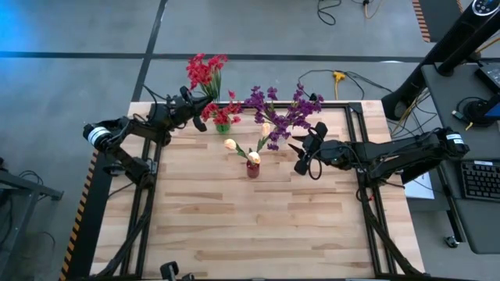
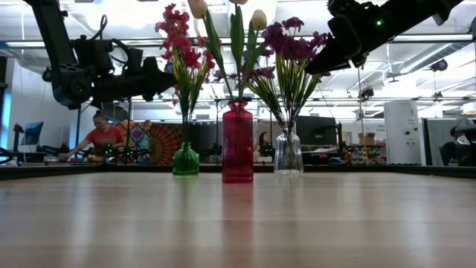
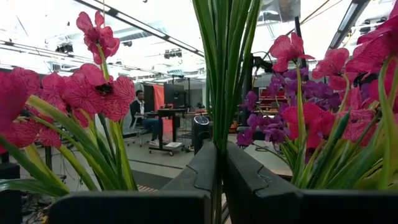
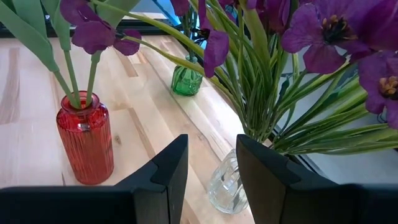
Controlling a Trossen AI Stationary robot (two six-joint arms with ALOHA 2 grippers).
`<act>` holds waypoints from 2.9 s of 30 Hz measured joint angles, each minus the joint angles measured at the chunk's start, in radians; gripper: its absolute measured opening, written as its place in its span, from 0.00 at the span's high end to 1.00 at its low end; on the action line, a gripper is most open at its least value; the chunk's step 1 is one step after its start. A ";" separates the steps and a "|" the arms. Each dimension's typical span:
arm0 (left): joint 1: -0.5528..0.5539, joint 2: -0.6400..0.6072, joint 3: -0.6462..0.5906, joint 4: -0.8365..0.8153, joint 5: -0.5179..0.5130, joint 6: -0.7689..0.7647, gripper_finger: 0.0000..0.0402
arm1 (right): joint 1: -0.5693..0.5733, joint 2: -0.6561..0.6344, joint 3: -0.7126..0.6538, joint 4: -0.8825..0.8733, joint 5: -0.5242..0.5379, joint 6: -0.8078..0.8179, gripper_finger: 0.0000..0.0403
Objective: Sort flowers into vase by color
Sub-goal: Put the red flowers into the green vase
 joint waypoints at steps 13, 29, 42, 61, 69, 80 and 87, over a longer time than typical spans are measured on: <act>0.000 0.000 -0.001 -0.017 0.000 0.000 1.00 | 0.000 0.001 0.000 0.000 0.000 0.000 0.68; 0.000 0.000 0.000 -0.017 0.001 0.007 1.00 | 0.000 0.001 0.000 0.000 0.000 0.008 0.68; -0.003 0.000 0.002 -0.016 0.000 0.003 1.00 | 0.000 0.002 0.000 0.000 0.000 0.008 0.68; -0.007 0.000 0.008 -0.024 0.000 0.005 1.00 | 0.000 0.002 0.000 0.000 0.000 0.008 0.68; -0.007 0.000 0.008 -0.033 0.000 0.008 1.00 | 0.000 0.002 0.000 0.000 0.000 0.007 0.68; -0.007 0.000 0.008 -0.037 -0.001 0.011 1.00 | 0.000 0.002 0.000 0.000 0.000 0.007 0.68; -0.007 0.000 0.008 -0.037 -0.001 0.011 1.00 | 0.000 0.002 0.000 0.000 0.000 0.007 0.68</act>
